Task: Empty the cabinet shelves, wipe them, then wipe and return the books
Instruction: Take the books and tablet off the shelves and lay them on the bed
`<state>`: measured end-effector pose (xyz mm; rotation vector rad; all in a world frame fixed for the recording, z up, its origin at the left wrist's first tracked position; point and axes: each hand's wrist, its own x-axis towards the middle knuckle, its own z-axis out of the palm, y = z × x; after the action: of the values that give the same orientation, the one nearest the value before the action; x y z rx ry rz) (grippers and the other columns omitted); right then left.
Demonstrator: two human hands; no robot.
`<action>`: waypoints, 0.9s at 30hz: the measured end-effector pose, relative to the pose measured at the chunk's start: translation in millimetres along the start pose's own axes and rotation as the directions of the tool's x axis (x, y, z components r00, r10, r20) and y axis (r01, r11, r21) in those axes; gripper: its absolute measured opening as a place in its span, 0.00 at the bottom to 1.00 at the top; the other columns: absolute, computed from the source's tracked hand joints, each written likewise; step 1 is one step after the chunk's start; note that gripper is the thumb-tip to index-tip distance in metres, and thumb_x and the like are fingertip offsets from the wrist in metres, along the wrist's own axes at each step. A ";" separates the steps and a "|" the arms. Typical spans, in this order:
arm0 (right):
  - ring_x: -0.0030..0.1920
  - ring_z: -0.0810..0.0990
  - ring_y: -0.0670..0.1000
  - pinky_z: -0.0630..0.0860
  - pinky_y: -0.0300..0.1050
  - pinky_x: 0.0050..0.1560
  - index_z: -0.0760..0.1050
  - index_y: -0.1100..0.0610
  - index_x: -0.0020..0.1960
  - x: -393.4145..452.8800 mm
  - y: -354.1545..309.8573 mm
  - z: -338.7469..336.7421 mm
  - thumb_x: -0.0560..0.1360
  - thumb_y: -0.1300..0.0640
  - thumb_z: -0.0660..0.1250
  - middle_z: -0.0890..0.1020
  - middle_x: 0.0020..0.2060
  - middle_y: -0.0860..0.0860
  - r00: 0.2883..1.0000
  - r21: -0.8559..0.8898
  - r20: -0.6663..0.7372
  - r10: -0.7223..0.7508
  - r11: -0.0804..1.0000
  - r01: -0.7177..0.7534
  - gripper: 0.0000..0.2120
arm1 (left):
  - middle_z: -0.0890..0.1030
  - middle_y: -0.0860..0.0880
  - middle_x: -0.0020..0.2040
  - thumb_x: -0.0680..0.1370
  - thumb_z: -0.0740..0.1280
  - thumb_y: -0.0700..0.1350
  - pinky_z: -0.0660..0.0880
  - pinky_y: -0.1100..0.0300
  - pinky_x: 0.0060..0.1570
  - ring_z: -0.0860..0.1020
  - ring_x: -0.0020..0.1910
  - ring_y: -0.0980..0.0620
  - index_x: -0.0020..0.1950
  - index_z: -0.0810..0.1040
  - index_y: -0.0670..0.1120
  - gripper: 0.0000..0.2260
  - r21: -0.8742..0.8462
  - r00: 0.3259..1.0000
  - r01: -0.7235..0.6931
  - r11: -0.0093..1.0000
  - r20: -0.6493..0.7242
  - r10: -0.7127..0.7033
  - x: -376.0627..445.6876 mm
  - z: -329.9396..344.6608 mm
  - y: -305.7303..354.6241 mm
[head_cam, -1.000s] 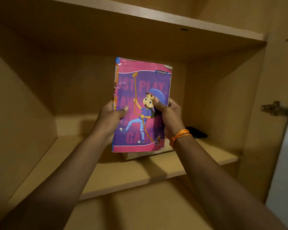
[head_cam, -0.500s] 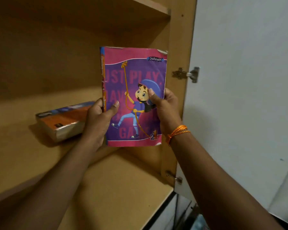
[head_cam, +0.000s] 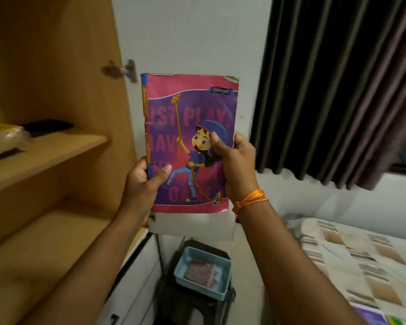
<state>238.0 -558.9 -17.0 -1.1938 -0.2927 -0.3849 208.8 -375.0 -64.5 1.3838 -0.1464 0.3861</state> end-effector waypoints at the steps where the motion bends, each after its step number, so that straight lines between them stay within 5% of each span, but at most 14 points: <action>1: 0.52 0.85 0.60 0.82 0.57 0.54 0.80 0.60 0.52 -5.0 -3.9 -15.1 0.77 0.63 0.72 0.85 0.50 0.61 1.000 0.010 -0.027 0.006 1.000 -0.006 0.05 | 0.86 0.45 0.55 0.79 0.70 0.40 0.81 0.46 0.54 0.84 0.54 0.42 0.59 0.79 0.48 0.10 0.000 1.000 0.014 1.000 0.012 -0.014 -3.4 13.0 -4.8; 14: 0.49 0.86 0.55 0.83 0.51 0.50 0.79 0.60 0.55 -91.3 -58.7 -279.7 0.78 0.62 0.70 0.86 0.49 0.57 0.911 -0.080 -0.412 0.033 0.994 -0.073 0.07 | 0.87 0.53 0.47 0.79 0.71 0.45 0.83 0.51 0.47 0.86 0.45 0.50 0.54 0.81 0.54 0.05 0.166 0.923 0.153 0.974 0.327 -0.201 -97.7 238.4 -84.7; 21: 0.45 0.83 0.52 0.80 0.47 0.47 0.80 0.63 0.55 -145.5 -79.4 -389.0 0.78 0.64 0.70 0.85 0.47 0.57 0.784 -0.137 -0.621 -0.013 0.986 -0.092 0.07 | 0.87 0.56 0.41 0.79 0.70 0.42 0.82 0.62 0.39 0.84 0.37 0.58 0.51 0.80 0.50 0.04 0.170 0.835 0.222 0.960 0.476 -0.277 -153.6 339.4 -121.4; 27: 0.43 0.83 0.51 0.81 0.46 0.45 0.78 0.64 0.54 -197.1 -96.5 -457.1 0.79 0.62 0.69 0.84 0.44 0.55 0.645 -0.161 -0.763 -0.039 0.978 -0.132 0.05 | 0.86 0.50 0.46 0.81 0.67 0.40 0.82 0.62 0.41 0.84 0.40 0.55 0.56 0.77 0.46 0.05 0.236 0.696 0.250 0.939 0.630 -0.344 -188.6 406.3 -151.4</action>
<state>27.0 -992.0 -175.2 -1.1260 0.5424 -0.8577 136.8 -825.3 -189.3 1.5997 -0.4852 -0.4067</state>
